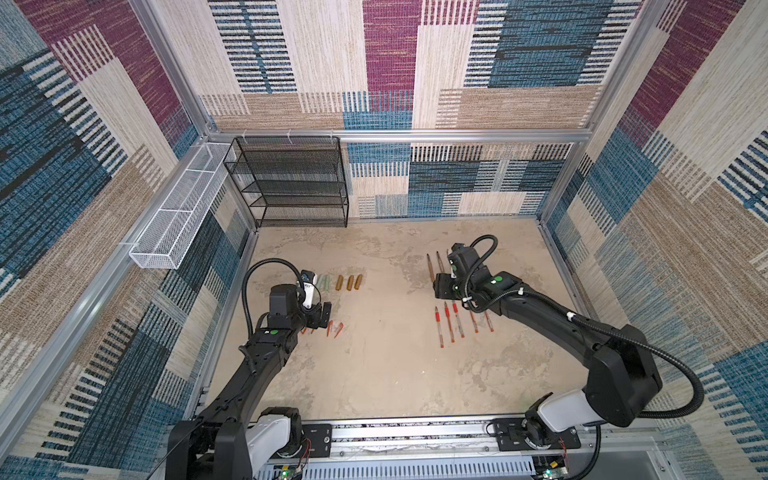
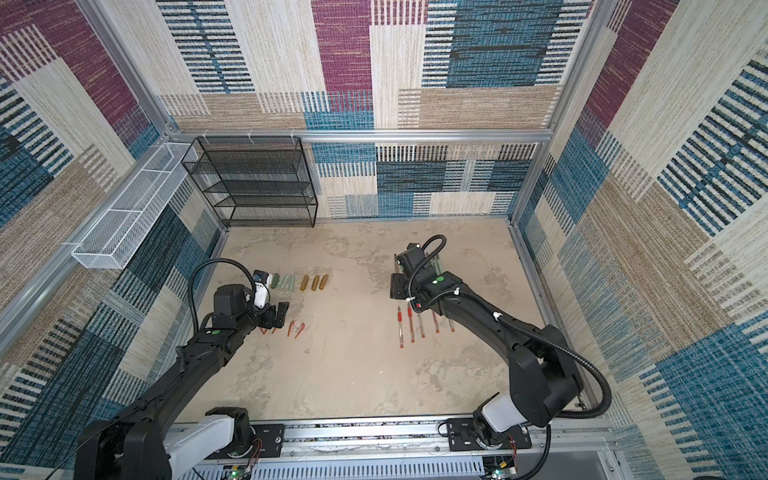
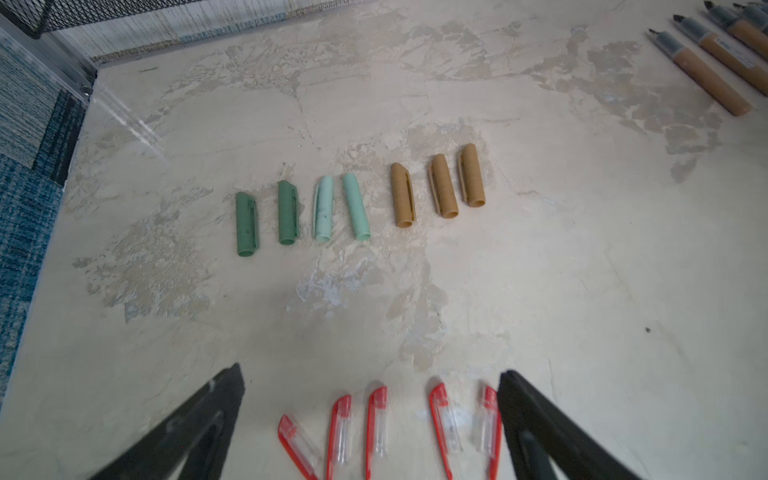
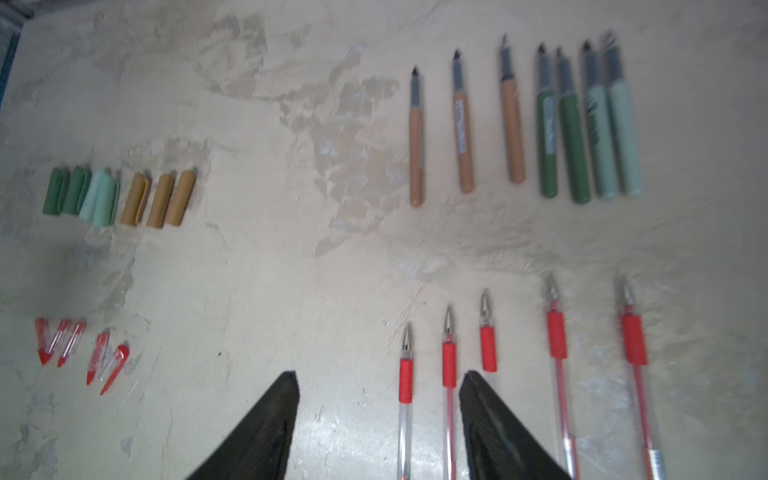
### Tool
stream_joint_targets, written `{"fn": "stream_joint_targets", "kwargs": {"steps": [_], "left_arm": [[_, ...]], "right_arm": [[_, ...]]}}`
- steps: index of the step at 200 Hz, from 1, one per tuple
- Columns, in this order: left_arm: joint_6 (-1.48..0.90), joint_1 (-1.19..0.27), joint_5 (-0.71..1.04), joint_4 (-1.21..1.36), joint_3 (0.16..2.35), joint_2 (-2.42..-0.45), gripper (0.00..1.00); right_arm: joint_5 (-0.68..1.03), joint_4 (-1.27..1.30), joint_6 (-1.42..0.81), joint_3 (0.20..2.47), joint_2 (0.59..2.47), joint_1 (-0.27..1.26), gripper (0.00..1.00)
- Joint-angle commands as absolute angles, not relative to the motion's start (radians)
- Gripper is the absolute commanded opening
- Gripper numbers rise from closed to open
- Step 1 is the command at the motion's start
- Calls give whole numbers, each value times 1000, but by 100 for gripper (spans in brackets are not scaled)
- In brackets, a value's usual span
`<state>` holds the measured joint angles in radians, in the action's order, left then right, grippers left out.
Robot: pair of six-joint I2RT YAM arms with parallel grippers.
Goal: Open the pen caps
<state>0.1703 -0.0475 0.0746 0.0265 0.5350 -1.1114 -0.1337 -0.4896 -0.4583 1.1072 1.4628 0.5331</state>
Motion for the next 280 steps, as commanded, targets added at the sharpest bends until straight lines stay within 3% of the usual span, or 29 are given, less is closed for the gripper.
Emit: {"fn": "stream_joint_targets", "kwargs": {"steps": [1,24,88,179,228,261,280], "left_arm": [[175,-41,34,318,493,-1164,99],[171,-40,34,498,432,-1215,99],[112,-38,72,655,386,-1271,99],[112,-38,49,1059,271,-1509,99],[81,-38,-25,842,394,-1515,99],[60,-6,32,764,435,-1522,99],[56,3,51,758,439,-1525,99]], "right_arm": [[-238,-411,-349,1104,1421,494,97],[-236,-277,-261,1036,1374,422,100],[-235,290,44,680,1299,258,100],[-4,812,92,459,1426,67,100],[113,892,36,383,1387,-22,100],[82,1306,8,166,1471,-34,100],[46,1417,-4,146,1539,-34,100]]}}
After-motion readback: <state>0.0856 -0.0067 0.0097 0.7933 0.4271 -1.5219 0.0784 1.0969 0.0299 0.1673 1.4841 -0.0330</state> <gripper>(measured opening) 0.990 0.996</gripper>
